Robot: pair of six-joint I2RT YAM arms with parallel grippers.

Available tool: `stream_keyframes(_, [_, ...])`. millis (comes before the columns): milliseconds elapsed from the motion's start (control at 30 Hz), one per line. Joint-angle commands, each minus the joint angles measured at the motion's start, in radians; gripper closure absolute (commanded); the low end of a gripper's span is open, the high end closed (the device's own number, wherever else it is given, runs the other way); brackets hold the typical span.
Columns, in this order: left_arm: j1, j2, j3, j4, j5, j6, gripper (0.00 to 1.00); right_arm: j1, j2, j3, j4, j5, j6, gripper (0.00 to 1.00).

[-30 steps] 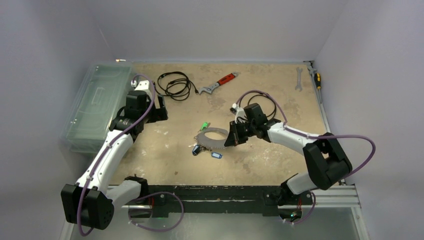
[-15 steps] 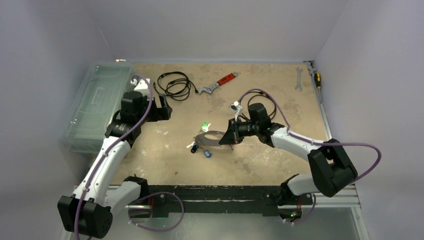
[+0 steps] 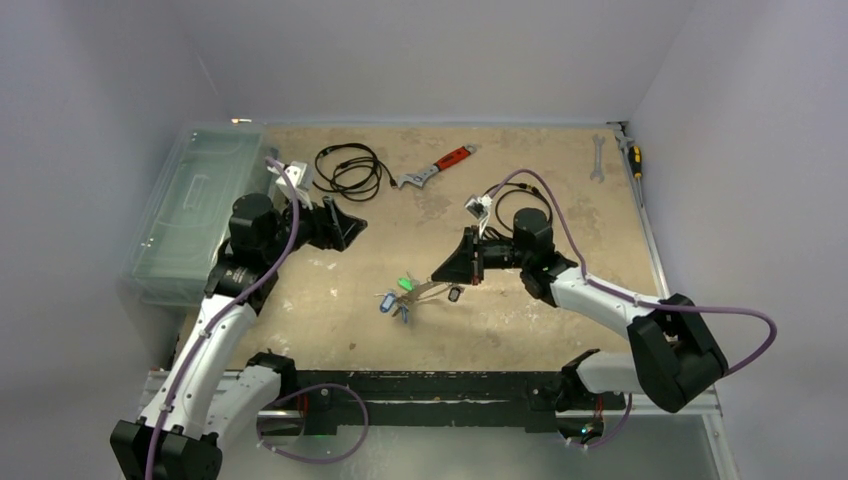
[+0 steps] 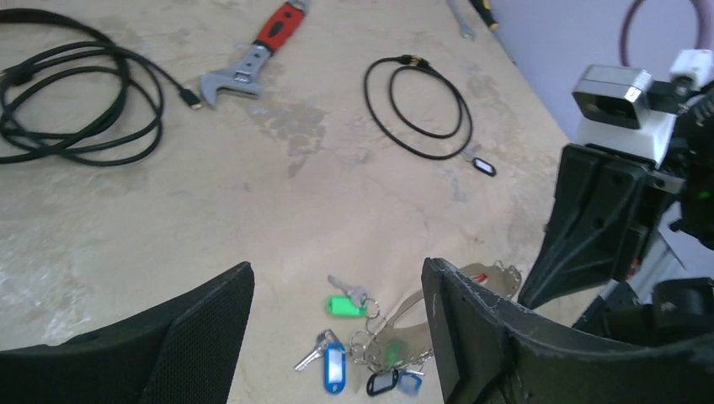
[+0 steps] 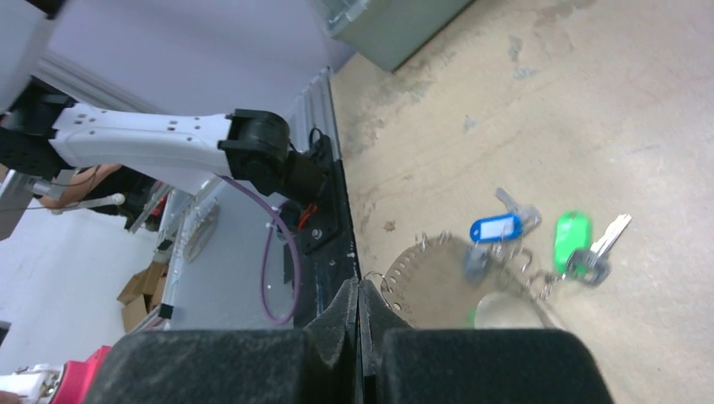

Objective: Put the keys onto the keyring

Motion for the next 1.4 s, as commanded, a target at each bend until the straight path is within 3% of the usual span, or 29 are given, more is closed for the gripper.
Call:
stream_keyframes(0, [-0.015,-0.03,-0.029,0.158,0.186,-0.054,0.28,0.003,-0.033,-0.014,0.217,-0.06,0.095,1.0])
stream_keyframes(267, [-0.102,-0.089,-0.1,0.407,0.305,-0.125,0.28,0.004,-0.014,-0.034,0.442,-0.087,0.237,1.0])
stream_keyframes(500, [-0.142,-0.134,-0.217,0.708,0.399,-0.22,0.31,0.003,0.045,-0.069,0.874,-0.129,0.518,1.0])
stream_keyframes(600, [-0.148,-0.15,-0.256,0.758,0.391,-0.218,0.32,0.003,0.075,-0.056,0.939,-0.129,0.591,1.0])
stream_keyframes(667, [-0.149,-0.155,-0.245,0.695,0.345,-0.172,0.32,0.0,0.063,-0.048,0.808,-0.09,0.536,1.0])
stream_keyframes(733, [-0.149,-0.156,-0.227,0.586,0.278,-0.094,0.32,0.0,-0.002,-0.01,0.414,0.038,0.329,1.0])
stream_keyframes(800, [-0.15,-0.15,-0.213,0.484,0.192,-0.027,0.33,0.009,-0.085,0.11,-0.15,0.364,0.04,1.0])
stream_keyframes(900, [-0.15,-0.126,-0.21,0.404,0.067,0.025,0.35,0.035,-0.124,0.207,-0.539,0.708,-0.101,0.82])
stream_keyframes(967, [-0.151,-0.1,-0.201,0.371,0.017,0.044,0.38,0.035,-0.109,0.224,-0.657,0.806,-0.101,0.62])
stream_keyframes(1100, [-0.151,-0.067,-0.187,0.337,-0.026,0.063,0.41,0.035,-0.061,0.223,-0.839,0.957,-0.034,0.5])
stream_keyframes(1200, [-0.152,-0.079,-0.199,0.336,-0.051,0.064,0.42,0.035,-0.115,0.128,-0.817,0.99,0.084,0.31])
stream_keyframes(1267, [-0.158,-0.084,-0.206,0.334,-0.068,0.067,0.42,0.035,-0.158,0.061,-0.766,1.014,0.146,0.27])
stream_keyframes(1367, [-0.172,-0.07,-0.206,0.329,-0.083,0.075,0.43,0.035,-0.169,0.005,-0.739,1.079,0.225,0.28])
